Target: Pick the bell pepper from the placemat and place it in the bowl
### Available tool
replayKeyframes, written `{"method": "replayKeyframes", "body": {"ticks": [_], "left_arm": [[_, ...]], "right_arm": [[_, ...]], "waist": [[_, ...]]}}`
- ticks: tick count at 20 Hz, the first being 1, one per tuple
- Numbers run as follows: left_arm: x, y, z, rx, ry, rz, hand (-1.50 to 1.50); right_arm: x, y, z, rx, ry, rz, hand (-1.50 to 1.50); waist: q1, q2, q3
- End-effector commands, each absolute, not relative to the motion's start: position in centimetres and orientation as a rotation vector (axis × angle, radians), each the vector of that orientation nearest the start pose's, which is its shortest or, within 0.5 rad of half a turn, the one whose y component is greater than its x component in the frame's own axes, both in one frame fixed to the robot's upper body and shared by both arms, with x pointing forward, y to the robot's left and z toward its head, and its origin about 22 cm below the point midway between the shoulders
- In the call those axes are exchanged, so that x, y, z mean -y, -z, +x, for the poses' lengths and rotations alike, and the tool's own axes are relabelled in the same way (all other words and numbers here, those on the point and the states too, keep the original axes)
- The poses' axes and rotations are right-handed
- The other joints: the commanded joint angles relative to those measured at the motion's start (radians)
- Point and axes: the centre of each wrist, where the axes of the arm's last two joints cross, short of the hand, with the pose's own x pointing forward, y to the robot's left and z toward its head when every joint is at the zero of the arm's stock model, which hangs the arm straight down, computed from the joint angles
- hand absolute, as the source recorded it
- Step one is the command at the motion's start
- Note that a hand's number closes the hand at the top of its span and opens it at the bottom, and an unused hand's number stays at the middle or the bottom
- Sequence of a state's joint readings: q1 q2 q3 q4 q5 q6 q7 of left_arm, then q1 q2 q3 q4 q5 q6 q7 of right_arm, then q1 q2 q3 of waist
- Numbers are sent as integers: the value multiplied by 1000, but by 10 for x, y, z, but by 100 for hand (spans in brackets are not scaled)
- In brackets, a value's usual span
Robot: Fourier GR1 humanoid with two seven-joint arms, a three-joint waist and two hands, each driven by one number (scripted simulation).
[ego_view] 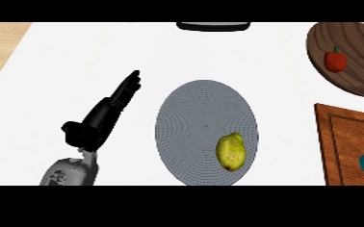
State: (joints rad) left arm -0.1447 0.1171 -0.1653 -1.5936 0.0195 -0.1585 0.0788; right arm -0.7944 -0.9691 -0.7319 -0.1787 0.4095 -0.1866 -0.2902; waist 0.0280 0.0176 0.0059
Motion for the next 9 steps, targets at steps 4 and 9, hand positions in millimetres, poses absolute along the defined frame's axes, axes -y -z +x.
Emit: {"method": "replayKeyframes", "body": {"ticks": [4, 9], "left_arm": [[-203, -36, 263, 1606, 395, -190, 0], [-196, -45, 266, 1611, 394, -197, 0]], "right_arm": [[614, -153, 223, 1416, 354, -1118, -150], [625, -133, 190, 1414, 320, -1041, -150]], "waist": [[-10, -2, 2], [-10, -3, 4]]}}
